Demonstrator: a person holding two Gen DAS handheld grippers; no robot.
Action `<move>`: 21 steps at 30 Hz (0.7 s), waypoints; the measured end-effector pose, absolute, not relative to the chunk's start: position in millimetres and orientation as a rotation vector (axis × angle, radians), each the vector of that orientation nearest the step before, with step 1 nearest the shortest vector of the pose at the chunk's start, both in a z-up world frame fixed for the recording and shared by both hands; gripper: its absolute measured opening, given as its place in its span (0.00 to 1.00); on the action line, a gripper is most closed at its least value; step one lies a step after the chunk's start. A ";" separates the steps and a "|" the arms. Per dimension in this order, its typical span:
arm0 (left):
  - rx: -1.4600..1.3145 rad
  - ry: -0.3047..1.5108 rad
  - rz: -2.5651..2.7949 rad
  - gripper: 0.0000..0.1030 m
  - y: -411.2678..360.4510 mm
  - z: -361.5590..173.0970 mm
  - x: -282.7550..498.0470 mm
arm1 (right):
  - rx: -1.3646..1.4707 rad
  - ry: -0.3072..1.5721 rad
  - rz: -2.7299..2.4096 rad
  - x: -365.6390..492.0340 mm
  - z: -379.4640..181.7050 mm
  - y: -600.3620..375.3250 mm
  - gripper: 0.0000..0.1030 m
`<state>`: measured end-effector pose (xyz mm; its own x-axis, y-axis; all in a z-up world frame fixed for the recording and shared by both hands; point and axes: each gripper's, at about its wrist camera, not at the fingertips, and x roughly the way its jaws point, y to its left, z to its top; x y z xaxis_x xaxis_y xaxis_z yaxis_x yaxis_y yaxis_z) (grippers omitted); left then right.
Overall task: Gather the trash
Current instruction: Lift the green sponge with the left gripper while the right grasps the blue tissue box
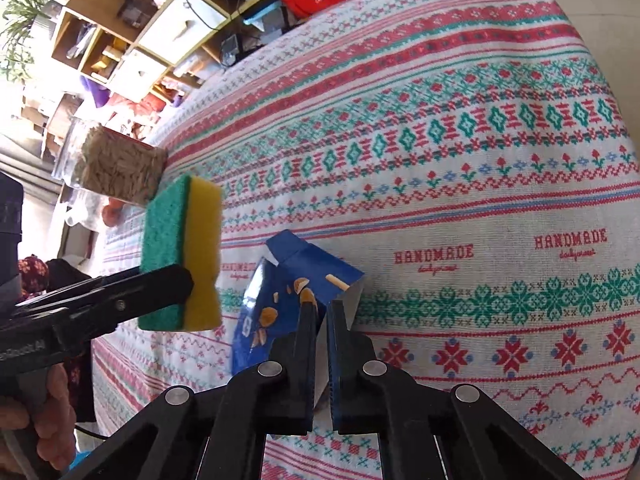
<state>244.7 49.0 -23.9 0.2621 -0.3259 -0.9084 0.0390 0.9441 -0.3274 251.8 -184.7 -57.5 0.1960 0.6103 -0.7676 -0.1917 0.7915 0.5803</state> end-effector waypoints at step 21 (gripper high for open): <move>-0.230 1.266 -0.264 0.56 39.9 -11.2 212.5 | 0.523 1.359 0.580 243.3 -84.2 -189.3 0.50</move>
<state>212.5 39.9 -11.2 0.2771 -0.3203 -0.9059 0.0681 0.9470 -0.3140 243.3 -189.3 -84.2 0.1147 0.6581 -0.7441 -0.0818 0.7528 0.6532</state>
